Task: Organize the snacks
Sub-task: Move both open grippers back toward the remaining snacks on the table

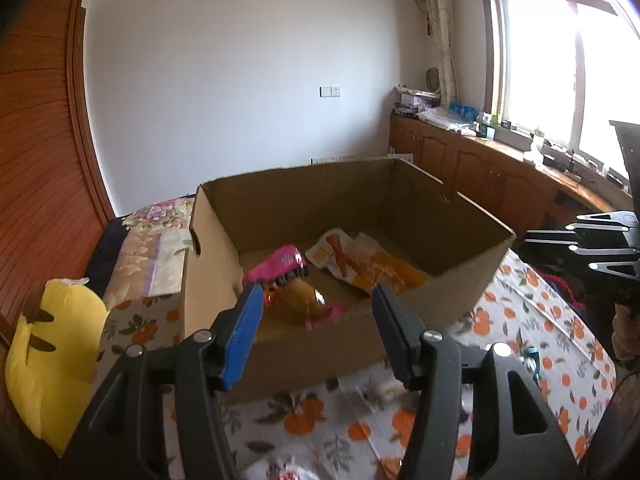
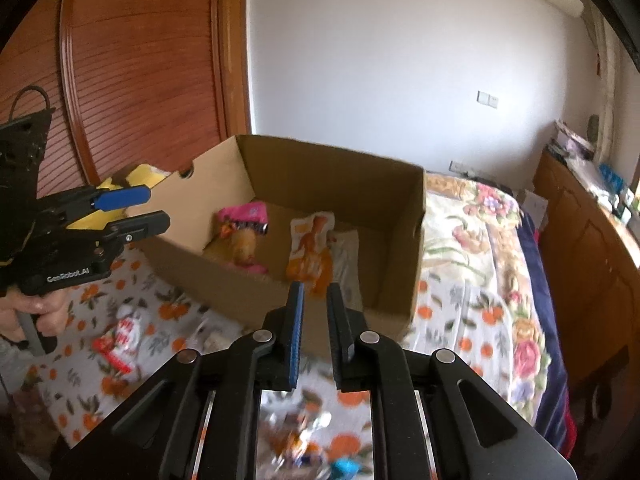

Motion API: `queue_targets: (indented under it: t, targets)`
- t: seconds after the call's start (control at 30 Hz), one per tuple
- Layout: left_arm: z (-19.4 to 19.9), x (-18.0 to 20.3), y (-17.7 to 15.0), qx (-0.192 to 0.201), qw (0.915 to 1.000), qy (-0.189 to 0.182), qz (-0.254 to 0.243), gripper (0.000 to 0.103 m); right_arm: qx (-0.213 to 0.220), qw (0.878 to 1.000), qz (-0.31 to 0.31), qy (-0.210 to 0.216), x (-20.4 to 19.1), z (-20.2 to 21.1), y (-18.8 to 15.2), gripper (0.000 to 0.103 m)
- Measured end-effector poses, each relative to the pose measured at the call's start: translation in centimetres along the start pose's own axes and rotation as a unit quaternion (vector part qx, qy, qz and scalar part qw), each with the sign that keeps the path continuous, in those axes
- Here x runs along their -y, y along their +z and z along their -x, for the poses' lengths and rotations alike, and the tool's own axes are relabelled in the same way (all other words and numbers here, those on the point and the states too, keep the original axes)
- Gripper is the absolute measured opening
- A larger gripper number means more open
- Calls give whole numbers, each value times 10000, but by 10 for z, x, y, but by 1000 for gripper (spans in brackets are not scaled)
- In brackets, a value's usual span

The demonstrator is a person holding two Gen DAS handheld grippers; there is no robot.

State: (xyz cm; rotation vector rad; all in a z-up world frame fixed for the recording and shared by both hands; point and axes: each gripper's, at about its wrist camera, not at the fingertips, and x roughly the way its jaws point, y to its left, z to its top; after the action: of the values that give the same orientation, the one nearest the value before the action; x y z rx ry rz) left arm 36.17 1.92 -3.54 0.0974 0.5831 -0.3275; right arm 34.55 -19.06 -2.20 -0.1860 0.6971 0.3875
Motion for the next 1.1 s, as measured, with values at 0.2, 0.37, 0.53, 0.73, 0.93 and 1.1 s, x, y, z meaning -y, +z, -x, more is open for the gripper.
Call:
queue_targets:
  t: [0.2,0.37,0.53,0.73,0.93,1.1]
  targets:
    - [15,3,-20,-154,9999,33,-4,58,-79,9999,-130,46,-11,11,-25,11]
    - [24,4,-35,-288,9996,58,10,58,-114,9997,-181,110,-17,18,-37,14]
    - [25,6,-54,-458,9989,90,26,60,-142,9994,-269,180,-19,20,-48,22]
    - [21,6,-77,-694,9975,100,103,60,-240,9990,-311,216,-19,16,-60,41]
    - [17,1,-94,-905,9956,125,213,60,-371,9984,-351,252,-18,7,-73,48]
    - [14,-3,-110,-1096,9933,161,326,61,-600,9972,-365,260,-15,-9,-89,50]
